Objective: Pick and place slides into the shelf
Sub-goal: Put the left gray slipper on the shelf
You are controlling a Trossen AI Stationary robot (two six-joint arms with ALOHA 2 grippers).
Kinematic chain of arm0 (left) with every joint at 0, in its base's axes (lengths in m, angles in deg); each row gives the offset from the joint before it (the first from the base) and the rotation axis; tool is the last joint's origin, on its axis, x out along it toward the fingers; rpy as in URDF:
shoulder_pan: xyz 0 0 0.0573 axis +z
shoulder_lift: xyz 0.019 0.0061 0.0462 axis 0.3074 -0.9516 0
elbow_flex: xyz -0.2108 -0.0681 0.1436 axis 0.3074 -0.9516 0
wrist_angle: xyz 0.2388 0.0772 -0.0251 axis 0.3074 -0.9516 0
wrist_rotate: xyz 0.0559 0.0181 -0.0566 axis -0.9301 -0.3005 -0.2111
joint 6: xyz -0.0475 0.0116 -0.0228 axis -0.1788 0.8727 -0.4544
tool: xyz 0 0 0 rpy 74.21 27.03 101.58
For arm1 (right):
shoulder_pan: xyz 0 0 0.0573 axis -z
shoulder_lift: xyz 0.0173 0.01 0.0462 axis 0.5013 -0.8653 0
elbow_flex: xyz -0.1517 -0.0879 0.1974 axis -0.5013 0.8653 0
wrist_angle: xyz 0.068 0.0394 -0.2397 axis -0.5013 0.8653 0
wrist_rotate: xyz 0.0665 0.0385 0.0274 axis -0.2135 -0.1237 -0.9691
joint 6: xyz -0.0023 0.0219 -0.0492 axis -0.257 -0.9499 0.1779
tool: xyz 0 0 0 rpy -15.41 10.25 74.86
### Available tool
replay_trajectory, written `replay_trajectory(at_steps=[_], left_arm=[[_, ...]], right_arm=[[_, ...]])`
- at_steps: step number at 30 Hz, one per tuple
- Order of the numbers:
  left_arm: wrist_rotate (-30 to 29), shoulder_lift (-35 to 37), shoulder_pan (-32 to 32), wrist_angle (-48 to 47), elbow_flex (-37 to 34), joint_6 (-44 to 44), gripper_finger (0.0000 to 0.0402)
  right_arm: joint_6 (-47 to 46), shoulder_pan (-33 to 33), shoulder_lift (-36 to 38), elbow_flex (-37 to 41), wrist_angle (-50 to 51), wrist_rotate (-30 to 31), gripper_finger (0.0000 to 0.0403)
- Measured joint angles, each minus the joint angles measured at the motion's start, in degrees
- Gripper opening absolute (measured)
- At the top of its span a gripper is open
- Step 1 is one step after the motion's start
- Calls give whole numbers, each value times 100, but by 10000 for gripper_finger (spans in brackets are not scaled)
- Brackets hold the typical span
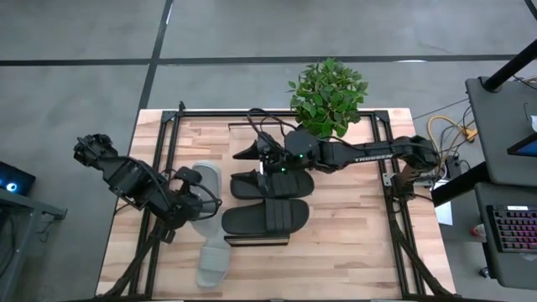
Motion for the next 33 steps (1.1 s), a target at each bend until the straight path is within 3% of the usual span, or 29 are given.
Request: replay_trajectory(at_steps=[7,16,33], left_arm=[[-18,-325,114,1,312,531,0],[-21,-640,151,-8,846,936,0],[-142,-788,365,-1,876,1234,0]], right_arm=[[-99,0,-194,-162,-33,-348,303],[-99,-2,-203,-241,-39,-373,301],[-202,-31,-203,-247,73,-371,288]])
